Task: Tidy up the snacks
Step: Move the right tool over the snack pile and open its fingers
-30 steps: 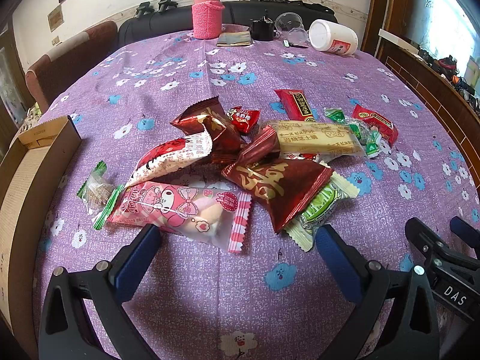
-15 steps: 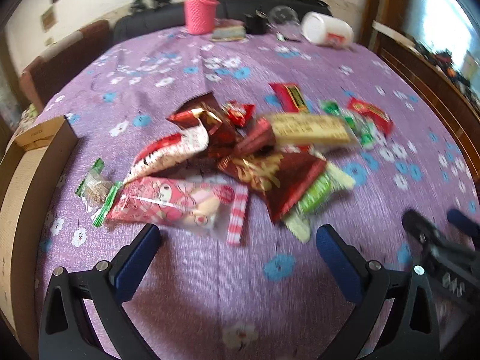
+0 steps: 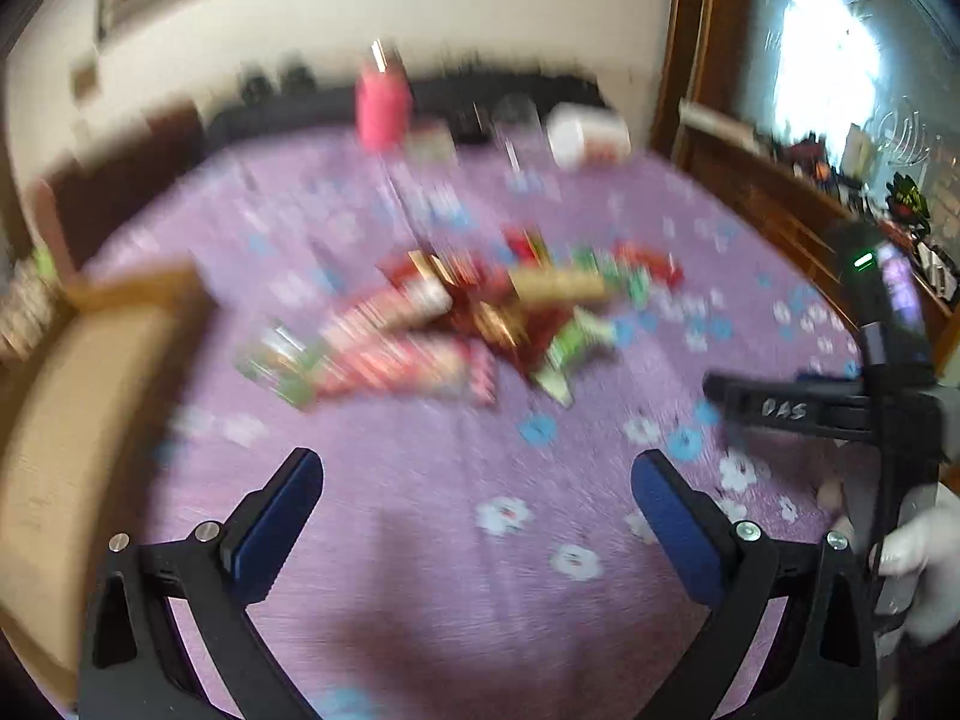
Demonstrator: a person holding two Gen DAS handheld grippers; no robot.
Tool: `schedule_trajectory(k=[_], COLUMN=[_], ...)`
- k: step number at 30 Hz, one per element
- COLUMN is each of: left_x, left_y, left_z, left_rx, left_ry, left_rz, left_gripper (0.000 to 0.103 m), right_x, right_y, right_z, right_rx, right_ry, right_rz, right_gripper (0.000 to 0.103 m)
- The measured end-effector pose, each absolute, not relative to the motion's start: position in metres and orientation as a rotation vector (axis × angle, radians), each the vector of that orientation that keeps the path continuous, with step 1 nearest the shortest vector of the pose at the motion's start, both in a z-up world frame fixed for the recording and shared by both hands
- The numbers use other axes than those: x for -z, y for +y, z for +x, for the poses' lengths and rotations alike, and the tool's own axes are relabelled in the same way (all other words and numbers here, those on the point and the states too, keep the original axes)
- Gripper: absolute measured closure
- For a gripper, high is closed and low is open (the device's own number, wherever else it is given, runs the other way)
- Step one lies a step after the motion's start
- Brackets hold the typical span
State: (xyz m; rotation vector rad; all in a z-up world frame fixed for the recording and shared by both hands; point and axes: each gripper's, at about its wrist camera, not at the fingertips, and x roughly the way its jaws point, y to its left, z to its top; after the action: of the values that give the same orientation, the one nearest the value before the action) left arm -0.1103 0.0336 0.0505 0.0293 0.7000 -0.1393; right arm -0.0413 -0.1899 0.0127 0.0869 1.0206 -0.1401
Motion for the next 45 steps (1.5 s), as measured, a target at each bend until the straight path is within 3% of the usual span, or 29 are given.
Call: schedule_trajectory(k=[6, 7, 8, 11, 13, 15, 19, 21, 23, 26, 28, 35, 36, 37, 45], left_x=[-0.121, -0.134, -0.144, -0.166, -0.166, -0.159, -0.149, -0.144, -0.137, -0.129, -0.120, -0.094, -0.088, -0.083, -0.041], left_y=[0.081, 0.094, 0.102, 0.144, 0.167, 0.188, 0.214, 0.210, 0.196, 0.169, 0.150, 0.133, 0.132, 0.130, 0.083], left_z=[-0.168, -0.177, -0.180, -0.187, -0.173, -0.146, -0.120, -0.113, -0.106, -0.098, -0.087, -0.034, -0.023, -0.014, 0.045], left_rx=[0.066, 0.047, 0.027, -0.021, 0.005, 0.050, 0.144, 0.179, 0.242, 0.319, 0.345, 0.357, 0.358, 0.355, 0.361], left_ry=[0.430, 0.385, 0.351, 0.249, 0.322, 0.518, 0.644, 0.651, 0.658, 0.683, 0.704, 0.804, 0.832, 0.853, 0.947], left_rz=[0.078, 0.090, 0.101, 0.166, 0.180, 0.120, -0.063, -0.104, -0.125, -0.088, -0.047, -0.107, -0.120, -0.124, 0.054], left_gripper=[0.000, 0.000, 0.000, 0.000, 0.000, 0.000, 0.000, 0.000, 0.002, 0.023, 0.035, 0.034, 0.034, 0.034, 0.034], right_x=[-0.014, -0.016, -0.025, -0.067, -0.089, -0.100, -0.091, -0.077, -0.063, -0.047, -0.041, -0.027, -0.025, -0.025, -0.021], right_y=[-0.189, -0.190, -0.192, -0.189, -0.183, -0.175, -0.137, -0.114, -0.100, -0.093, -0.089, -0.091, -0.091, -0.092, -0.115], right_z=[-0.045, -0.047, -0.052, -0.079, -0.094, -0.098, -0.077, -0.068, -0.062, -0.054, -0.049, -0.026, -0.025, -0.024, -0.026], right_rx=[0.157, 0.171, 0.183, 0.151, 0.092, 0.013, -0.152, -0.195, -0.232, -0.239, -0.246, -0.253, -0.266, -0.271, -0.265], right_ry=[1.034, 1.034, 1.006, 0.823, 0.703, 0.641, 0.760, 0.822, 0.861, 0.891, 0.895, 0.913, 0.914, 0.915, 0.883], right_rz=[0.089, 0.089, 0.089, 0.110, 0.137, 0.183, 0.182, 0.163, 0.165, 0.176, 0.196, 0.249, 0.260, 0.265, 0.346], right_gripper=[0.001, 0.003, 0.012, 0.016, 0.016, 0.009, 0.009, 0.011, 0.024, 0.035, 0.035, 0.037, 0.042, 0.054, 0.054])
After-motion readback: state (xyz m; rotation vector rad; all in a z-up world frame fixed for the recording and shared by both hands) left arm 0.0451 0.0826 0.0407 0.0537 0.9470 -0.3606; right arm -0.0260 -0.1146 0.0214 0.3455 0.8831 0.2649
